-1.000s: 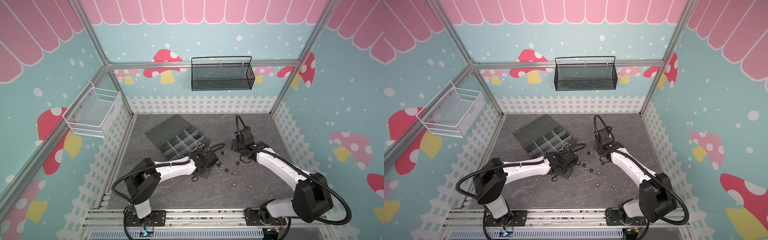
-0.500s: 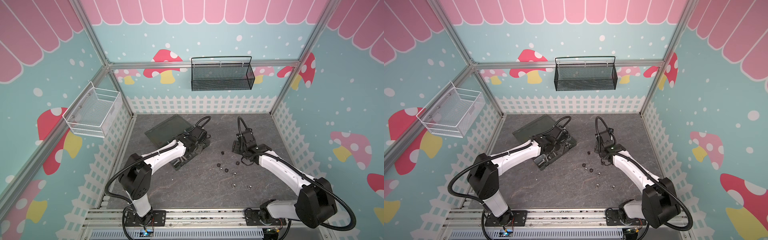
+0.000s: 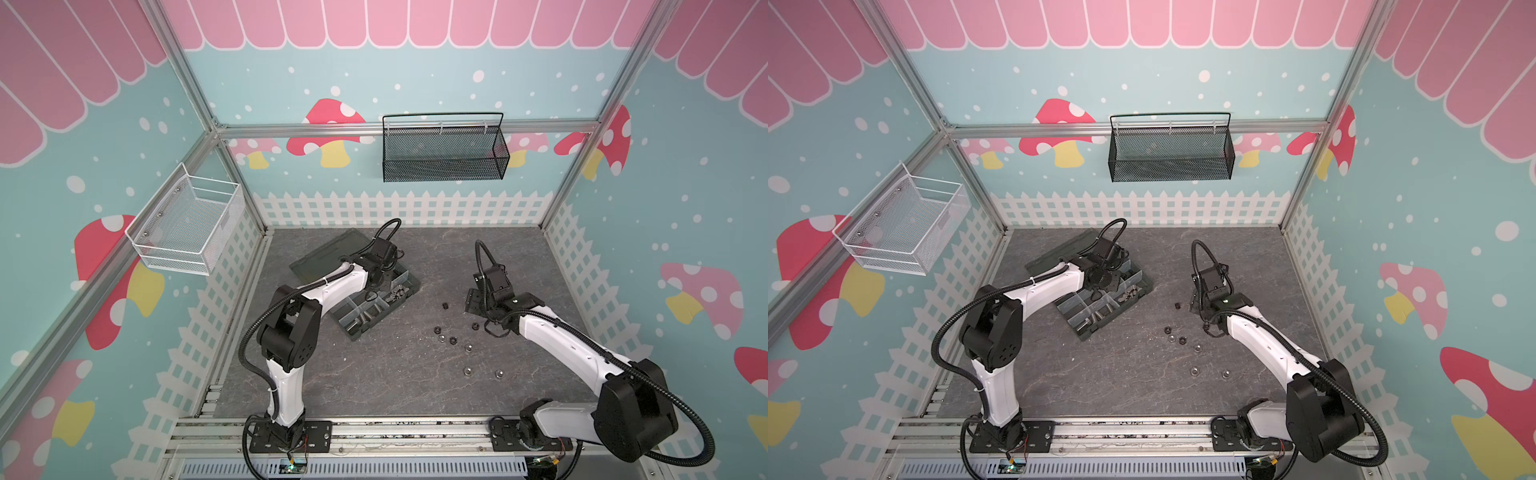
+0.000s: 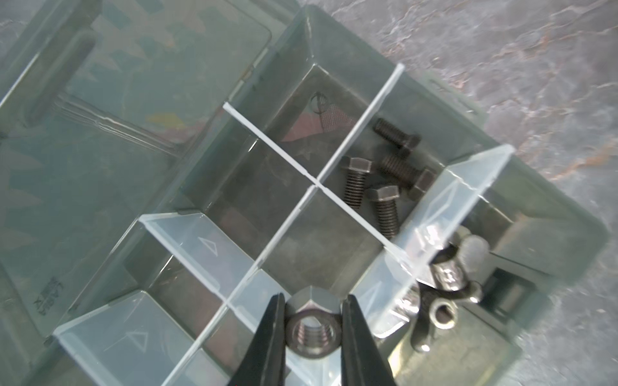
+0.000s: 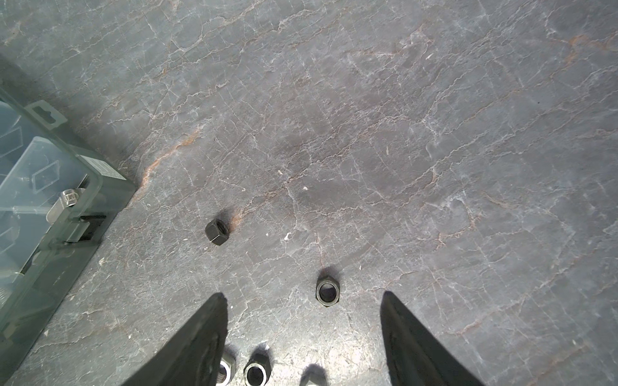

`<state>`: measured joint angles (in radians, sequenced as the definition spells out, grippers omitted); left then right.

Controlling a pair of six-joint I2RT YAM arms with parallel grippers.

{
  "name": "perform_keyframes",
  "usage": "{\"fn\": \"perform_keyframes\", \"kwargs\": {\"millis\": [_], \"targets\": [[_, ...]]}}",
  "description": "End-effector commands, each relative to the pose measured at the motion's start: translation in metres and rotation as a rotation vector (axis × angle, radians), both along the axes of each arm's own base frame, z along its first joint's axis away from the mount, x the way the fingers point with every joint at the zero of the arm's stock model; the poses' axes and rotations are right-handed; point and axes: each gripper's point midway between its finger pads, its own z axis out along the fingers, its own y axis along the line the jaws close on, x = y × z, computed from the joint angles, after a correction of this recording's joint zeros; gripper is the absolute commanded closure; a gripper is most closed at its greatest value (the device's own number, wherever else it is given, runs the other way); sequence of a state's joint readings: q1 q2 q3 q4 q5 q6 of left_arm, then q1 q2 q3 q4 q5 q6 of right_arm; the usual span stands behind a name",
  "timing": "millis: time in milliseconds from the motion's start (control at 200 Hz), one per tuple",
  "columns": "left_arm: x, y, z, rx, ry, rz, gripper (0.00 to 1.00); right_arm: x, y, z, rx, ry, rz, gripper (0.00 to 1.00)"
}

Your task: Sort the screws and nuts into containers

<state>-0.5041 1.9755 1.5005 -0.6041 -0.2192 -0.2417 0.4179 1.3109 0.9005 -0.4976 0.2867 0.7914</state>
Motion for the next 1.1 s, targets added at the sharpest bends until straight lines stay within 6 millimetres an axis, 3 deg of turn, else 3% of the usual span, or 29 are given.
{"fn": "perform_keyframes", "kwargs": {"millis": [0,305,615,845,1096], "targets": [[0.014,-0.004,0.007,-0.022,-0.023,-0.011,0.84,-0.004,-0.004,-0.001,0.016,0.006,-0.026,0.26],[0.012,-0.002,-0.002,-0.011,-0.005,-0.015,0.63,-0.004,-0.002,-0.005,0.021,0.014,-0.022,0.27],[0.004,-0.006,0.021,-0.036,-0.043,-0.036,0.61,-0.003,-0.003,-0.004,0.019,0.007,-0.026,0.27],[-0.019,-0.035,0.050,-0.139,-0.108,-0.123,0.61,-0.005,-0.004,-0.009,0.010,0.019,-0.027,0.26],[-0.057,-0.074,0.063,-0.230,-0.154,-0.227,0.60,-0.021,-0.008,-0.029,0.062,0.109,-0.023,0.30]]}}
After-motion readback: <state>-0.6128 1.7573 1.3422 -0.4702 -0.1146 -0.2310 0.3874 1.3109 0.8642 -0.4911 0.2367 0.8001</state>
